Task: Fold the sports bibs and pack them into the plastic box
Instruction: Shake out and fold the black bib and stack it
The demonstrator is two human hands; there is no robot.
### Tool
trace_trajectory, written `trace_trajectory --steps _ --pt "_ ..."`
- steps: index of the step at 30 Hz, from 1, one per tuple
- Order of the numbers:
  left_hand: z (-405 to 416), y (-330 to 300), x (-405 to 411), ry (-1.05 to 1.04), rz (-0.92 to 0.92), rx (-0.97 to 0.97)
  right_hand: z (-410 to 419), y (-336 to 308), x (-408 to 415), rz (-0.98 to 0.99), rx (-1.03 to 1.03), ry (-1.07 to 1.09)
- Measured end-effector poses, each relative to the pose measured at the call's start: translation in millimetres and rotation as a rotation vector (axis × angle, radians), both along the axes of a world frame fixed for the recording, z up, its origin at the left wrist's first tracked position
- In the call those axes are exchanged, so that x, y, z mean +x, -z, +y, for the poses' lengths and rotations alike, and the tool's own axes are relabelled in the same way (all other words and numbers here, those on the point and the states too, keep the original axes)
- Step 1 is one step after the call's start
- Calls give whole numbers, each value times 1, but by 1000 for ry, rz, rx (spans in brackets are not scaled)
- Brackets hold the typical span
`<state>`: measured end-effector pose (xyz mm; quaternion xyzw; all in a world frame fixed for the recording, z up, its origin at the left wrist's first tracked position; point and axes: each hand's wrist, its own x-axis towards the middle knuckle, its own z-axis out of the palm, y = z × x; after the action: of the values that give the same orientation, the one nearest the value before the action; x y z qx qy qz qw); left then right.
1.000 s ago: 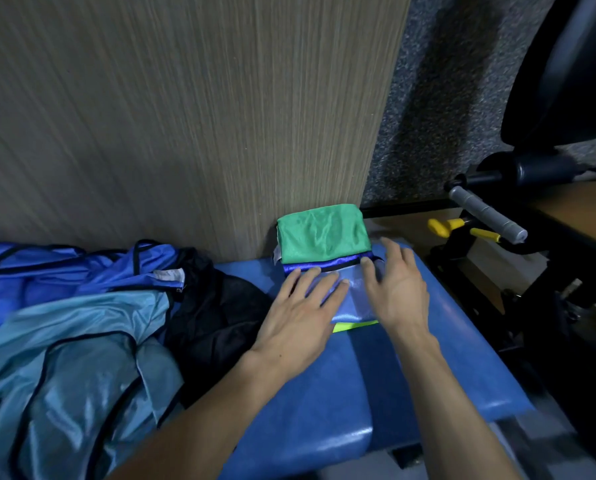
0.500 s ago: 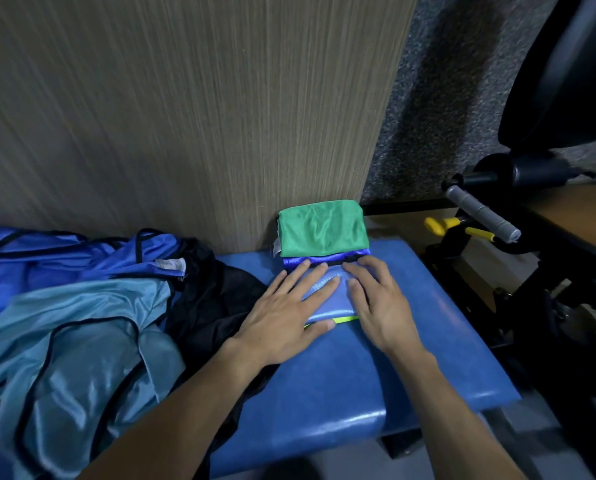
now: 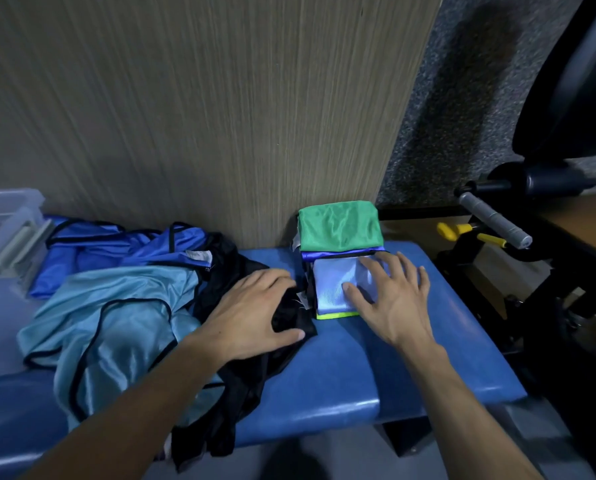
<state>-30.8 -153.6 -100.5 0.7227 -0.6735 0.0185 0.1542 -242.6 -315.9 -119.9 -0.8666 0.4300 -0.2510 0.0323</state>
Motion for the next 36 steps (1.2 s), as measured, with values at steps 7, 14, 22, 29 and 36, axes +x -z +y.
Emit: trace_trajectory --steps 7,14,22,29,36 --pt "25 5 10 -173 -118 193 10 -7 0 33 12 -5" --pt "51 -11 43 -370 188 -42 26 -18 4 51 16 -78" --pt "71 -78 45 -300 1302 -698 97 -64 33 -310 234 -400" --pt "89 -105 31 -137 1669 -764 146 -81 59 -543 699 -588" --pt "101 -107 29 -196 1649 -772 166 -102 75 -823 688 -620"
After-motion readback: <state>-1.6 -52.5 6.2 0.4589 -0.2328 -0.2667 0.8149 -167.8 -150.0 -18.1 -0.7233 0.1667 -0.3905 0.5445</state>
